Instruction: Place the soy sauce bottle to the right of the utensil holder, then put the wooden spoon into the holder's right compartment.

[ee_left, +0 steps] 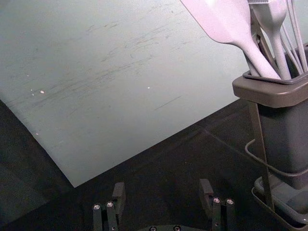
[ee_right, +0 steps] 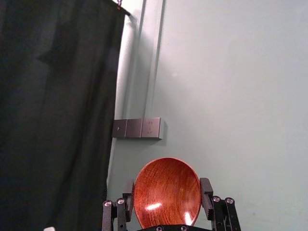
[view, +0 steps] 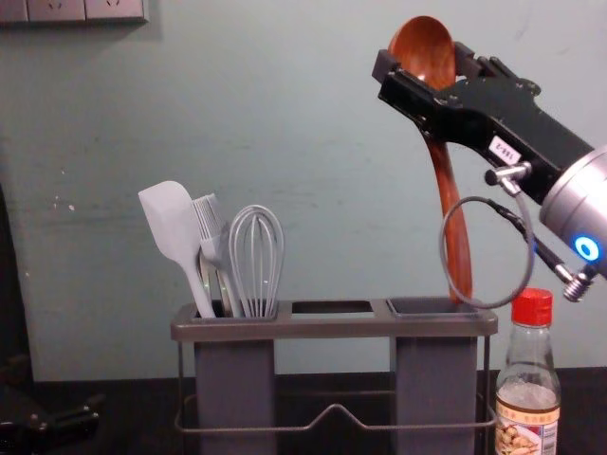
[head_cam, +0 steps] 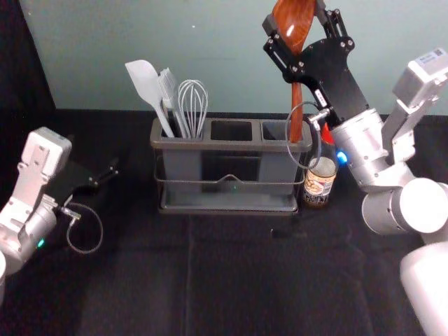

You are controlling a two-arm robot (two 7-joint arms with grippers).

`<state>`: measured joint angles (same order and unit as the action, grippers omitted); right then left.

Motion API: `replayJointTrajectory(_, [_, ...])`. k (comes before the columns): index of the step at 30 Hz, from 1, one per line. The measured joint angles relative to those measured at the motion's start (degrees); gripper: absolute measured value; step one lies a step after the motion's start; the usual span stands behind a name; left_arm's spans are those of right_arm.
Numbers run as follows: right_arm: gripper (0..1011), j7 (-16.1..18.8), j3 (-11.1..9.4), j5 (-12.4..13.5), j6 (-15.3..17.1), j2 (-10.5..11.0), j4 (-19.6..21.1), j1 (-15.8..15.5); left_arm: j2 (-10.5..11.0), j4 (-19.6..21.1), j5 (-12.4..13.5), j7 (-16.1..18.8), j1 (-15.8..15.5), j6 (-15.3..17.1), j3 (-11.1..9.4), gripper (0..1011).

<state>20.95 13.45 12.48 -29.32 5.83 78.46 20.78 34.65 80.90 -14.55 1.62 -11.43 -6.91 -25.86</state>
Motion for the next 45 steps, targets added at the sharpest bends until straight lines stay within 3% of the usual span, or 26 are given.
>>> replayJointTrajectory(23, [839, -2.21, -0.70, -3.52, -5.35, -4.45, -10.04, 4.65, 0.00, 0.00, 0.00, 0.00, 0.00, 0.00, 0.00, 1005])
replayJointTrajectory(31, [839, -2.09, -0.78, -4.23, -6.73, -5.43, -12.54, 4.70, 0.00, 0.00, 0.00, 0.00, 0.00, 0.00, 0.00, 1005])
replayJointTrajectory(45, [839, -1.55, -1.14, -4.39, -7.28, -5.66, -13.27, 2.52, 0.00, 0.00, 0.00, 0.00, 0.00, 0.00, 0.00, 1005])
